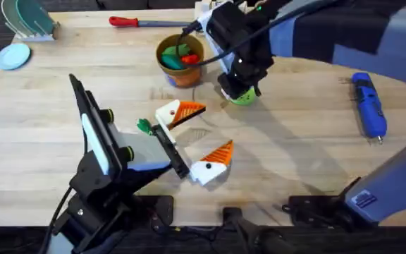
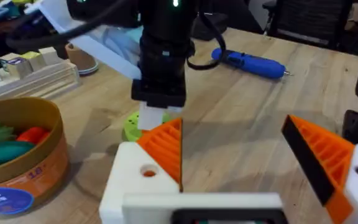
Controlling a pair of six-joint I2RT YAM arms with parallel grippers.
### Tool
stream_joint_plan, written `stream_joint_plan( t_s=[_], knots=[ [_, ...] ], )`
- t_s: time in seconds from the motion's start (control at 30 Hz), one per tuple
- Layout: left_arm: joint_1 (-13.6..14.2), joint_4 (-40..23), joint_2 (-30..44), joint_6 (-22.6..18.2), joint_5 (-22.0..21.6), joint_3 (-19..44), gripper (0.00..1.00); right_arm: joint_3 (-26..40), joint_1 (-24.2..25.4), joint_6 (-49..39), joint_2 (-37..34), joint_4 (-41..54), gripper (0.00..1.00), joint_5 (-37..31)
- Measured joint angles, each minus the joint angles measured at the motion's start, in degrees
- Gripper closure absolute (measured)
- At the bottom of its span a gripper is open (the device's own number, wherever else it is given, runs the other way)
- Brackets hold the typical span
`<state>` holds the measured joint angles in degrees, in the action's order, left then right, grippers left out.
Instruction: Pick up the gripper from the table and insert it into the empty holder that is missing its gripper. Then pick up a screw, insert it into the mounting hole, and use the screwdriver to tighten it. Finally, clean up the table by picking up the vegetable and placing it into the bucket.
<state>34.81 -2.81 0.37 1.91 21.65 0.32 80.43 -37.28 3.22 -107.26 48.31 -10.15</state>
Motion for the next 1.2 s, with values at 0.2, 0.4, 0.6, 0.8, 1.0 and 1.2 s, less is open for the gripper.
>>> stream_joint_plan(
  t_s=[0.2, 0.4, 0.6, 0.8, 1.0, 1.2],
  knots=[
    [0.0, 0.0, 0.0, 0.0, 0.0, 0.0, 0.007, 6.8, 0.0, -0.3, 0.6, 4.0, 0.995, -0.1],
    [0.0, 0.0, 0.0, 0.0, 0.0, 0.0, 0.008, 16.7, 0.0, -0.7, 3.5, 13.1, 0.995, 0.0],
    [0.0, 0.0, 0.0, 0.0, 0.0, 0.0, 0.007, 26.5, -0.7, -1.7, 5.2, 19.8, 0.995, 3.8],
    [0.0, 0.0, 0.0, 0.0, 0.0, 0.0, 0.007, 30.5, -5.5, -5.0, 7.9, 21.2, 0.995, 8.6],
    [0.0, 0.0, 0.0, 0.0, 0.0, 0.0, 0.007, 30.9, -12.2, -7.7, 9.0, 22.3, 0.995, 10.6],
    [0.0, 0.0, 0.0, 0.0, 0.0, 0.0, 0.008, 30.9, -16.2, -8.3, 8.9, 22.2, 0.995, 11.7]
  ],
)
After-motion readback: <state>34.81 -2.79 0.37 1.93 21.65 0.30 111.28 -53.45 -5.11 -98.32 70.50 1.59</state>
